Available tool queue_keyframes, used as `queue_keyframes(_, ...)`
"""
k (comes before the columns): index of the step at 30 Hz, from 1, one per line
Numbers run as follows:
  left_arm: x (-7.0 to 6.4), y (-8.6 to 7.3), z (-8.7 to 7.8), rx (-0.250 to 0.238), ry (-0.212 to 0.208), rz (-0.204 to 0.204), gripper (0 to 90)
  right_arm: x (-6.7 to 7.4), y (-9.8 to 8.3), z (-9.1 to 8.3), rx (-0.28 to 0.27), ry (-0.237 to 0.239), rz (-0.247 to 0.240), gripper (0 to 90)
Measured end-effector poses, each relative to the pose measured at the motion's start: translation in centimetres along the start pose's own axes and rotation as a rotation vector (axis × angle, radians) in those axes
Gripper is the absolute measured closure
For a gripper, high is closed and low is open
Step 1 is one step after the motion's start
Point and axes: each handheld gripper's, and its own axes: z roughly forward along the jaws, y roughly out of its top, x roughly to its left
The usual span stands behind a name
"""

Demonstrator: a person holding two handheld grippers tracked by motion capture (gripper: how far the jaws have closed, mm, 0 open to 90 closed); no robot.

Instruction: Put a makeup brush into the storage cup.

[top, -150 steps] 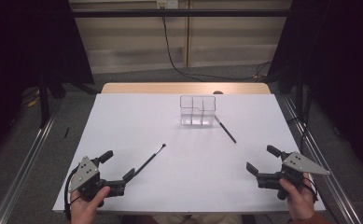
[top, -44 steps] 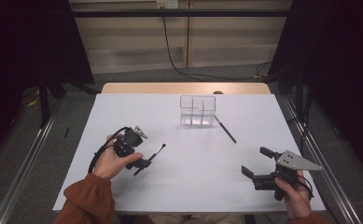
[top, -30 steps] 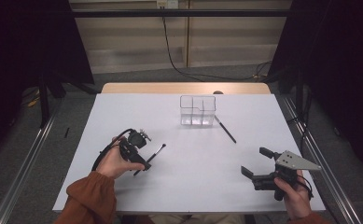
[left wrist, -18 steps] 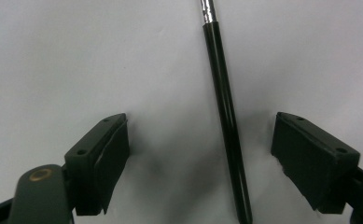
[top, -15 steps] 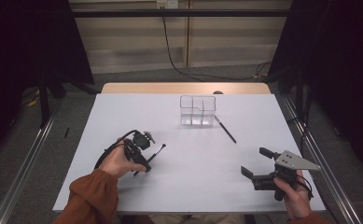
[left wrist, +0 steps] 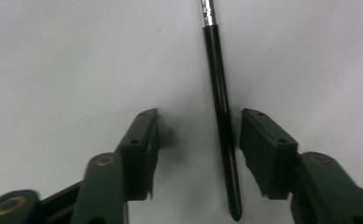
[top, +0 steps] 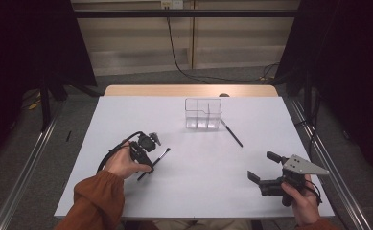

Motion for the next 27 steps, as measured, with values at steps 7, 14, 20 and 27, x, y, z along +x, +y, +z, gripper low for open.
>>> queue_keyframes(7,-0.43,0.04,-0.09,0.001,-0.003,0.007,67.2,0.00,0.00,-0.01,-0.001,0.002,-0.001,0.0)
queue_keyframes(14,-0.24,-0.02,-0.10,-0.002,-0.012,-0.007,82.3,0.02,0.02,-0.06,-0.004,0.000,-0.001,0.0)
queue_keyframes(20,-0.10,-0.10,-0.12,-0.008,-0.019,-0.020,84.4,-0.01,0.02,-0.06,-0.003,-0.001,-0.001,0.0)
queue_keyframes(27,-0.02,-0.53,-0.26,-0.049,-0.022,-0.055,84.5,-0.03,0.01,0.01,-0.003,0.001,0.003,0.0)
